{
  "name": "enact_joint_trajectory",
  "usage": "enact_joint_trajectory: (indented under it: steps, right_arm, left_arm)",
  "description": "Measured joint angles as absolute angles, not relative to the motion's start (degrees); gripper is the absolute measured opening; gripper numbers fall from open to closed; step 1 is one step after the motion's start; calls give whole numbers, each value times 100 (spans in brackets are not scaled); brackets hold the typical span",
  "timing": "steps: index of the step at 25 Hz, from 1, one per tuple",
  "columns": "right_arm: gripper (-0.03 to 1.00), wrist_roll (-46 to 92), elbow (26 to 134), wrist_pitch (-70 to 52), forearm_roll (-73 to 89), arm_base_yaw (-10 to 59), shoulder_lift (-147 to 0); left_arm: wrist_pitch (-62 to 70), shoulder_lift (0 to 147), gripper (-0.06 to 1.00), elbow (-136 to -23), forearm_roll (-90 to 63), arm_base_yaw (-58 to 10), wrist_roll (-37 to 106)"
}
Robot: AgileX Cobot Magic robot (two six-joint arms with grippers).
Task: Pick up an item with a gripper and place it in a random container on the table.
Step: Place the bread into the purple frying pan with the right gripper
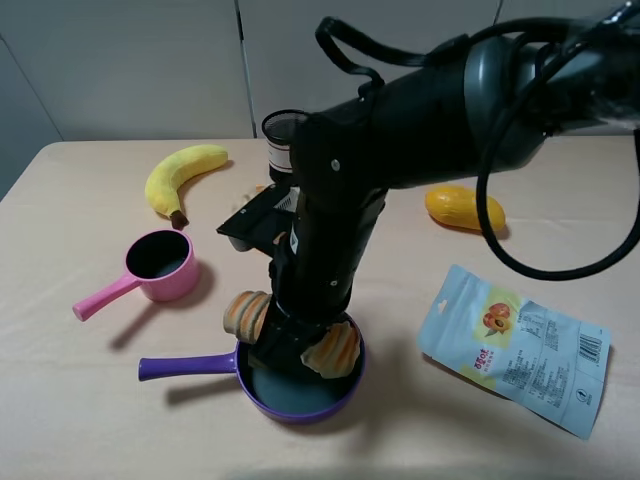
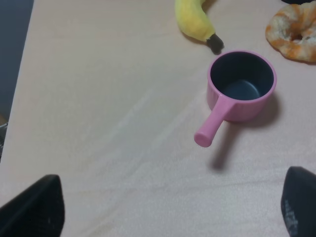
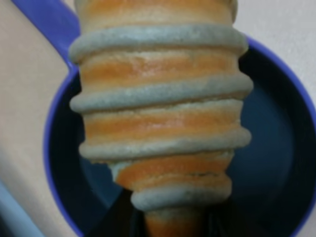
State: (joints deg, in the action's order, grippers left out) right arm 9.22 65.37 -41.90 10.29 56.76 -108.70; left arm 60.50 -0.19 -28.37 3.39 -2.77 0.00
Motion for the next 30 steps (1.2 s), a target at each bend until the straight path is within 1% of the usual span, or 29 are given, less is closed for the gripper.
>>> enact_joint_trajectory:
  steps: [11,16,17,19,22,25,27,30]
  right_arm:
    - [15,898,5682,-3006,1042,5676,-10870]
    - [16,793,5607,-2884,1047,5676,-10870]
    - [19,792,5603,-2884,1035,5676,-10870]
    - [28,786,5595,-2876,1004,5676,-10870]
    - [47,779,5593,-2882,984,5676,-10870]
    - [63,774,5587,-2900,984,5676,-10870]
    - [67,774,5587,-2900,979,5676,-10870]
    - [69,774,5587,-2907,979,5676,-10870]
  left_arm:
    - [6050,-19,88,-2837,339,-277,0]
    - [6050,-19,88,-2837,339,-277,0]
    - [6050,-19,88,-2837,339,-277,0]
    - [6050,-19,88,-2837,339,-277,0]
    - [6050,-19,88,-2837,339,-277,0]
    - [6050,-19,88,-2837,339,-277,0]
    - [6050,-19,88,-2837,339,-277,0]
    - [6050,-19,88,-2837,339,-277,0]
